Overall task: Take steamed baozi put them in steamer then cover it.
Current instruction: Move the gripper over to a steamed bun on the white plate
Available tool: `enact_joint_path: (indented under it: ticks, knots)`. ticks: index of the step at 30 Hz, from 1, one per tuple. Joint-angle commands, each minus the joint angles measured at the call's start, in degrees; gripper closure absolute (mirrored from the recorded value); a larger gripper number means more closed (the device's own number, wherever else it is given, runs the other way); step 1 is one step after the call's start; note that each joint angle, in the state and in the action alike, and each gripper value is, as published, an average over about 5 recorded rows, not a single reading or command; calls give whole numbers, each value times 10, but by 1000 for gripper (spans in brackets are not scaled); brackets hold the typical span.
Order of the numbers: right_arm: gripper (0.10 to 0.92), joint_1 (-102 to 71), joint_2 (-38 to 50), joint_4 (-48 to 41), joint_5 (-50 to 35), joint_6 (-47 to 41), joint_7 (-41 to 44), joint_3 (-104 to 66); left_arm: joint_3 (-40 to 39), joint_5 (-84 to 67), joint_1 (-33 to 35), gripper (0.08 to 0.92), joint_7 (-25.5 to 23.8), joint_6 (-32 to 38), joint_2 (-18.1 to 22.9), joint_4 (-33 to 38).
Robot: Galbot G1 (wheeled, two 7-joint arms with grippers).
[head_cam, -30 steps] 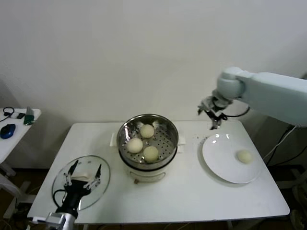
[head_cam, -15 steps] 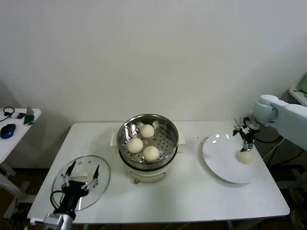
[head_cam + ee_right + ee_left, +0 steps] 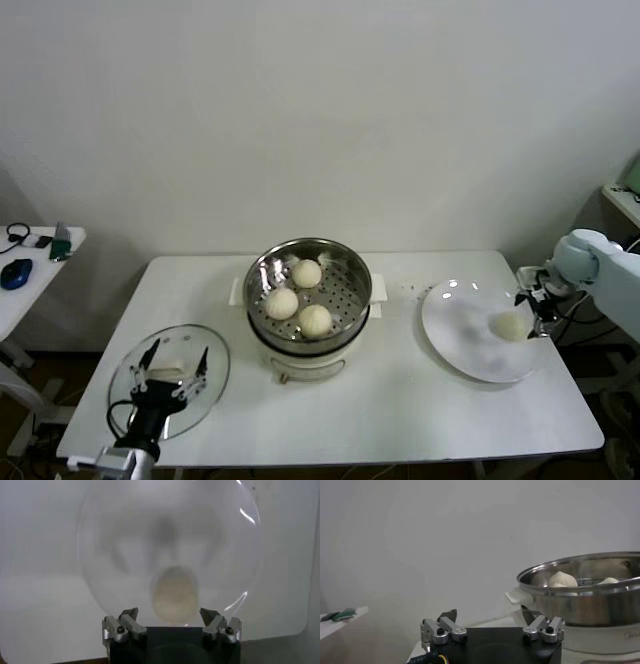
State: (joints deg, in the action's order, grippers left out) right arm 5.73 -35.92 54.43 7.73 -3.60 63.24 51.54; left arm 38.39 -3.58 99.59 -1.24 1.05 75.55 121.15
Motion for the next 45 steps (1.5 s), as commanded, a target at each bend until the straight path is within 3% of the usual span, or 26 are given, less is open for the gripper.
enact_joint_path:
  ticks: [1,11,31,39,45]
  knots:
    - [203,-58,-46,-119,66,62,5,-104,1,5,4,177,0,0,4,0]
    - [203,-57,-113,-196,85,78,11,-124,4,9,8,177,1,0,11,0]
    - [205,-48,-154,-247,110,95,35,-128,3,7,5,177,1,2,12,-7]
    - [326,-46,-163,-256,104,92,40,-126,3,6,6,177,1,4,15,-13]
    - [358,-46,-147,-229,70,78,41,-106,6,3,7,177,2,7,16,-16]
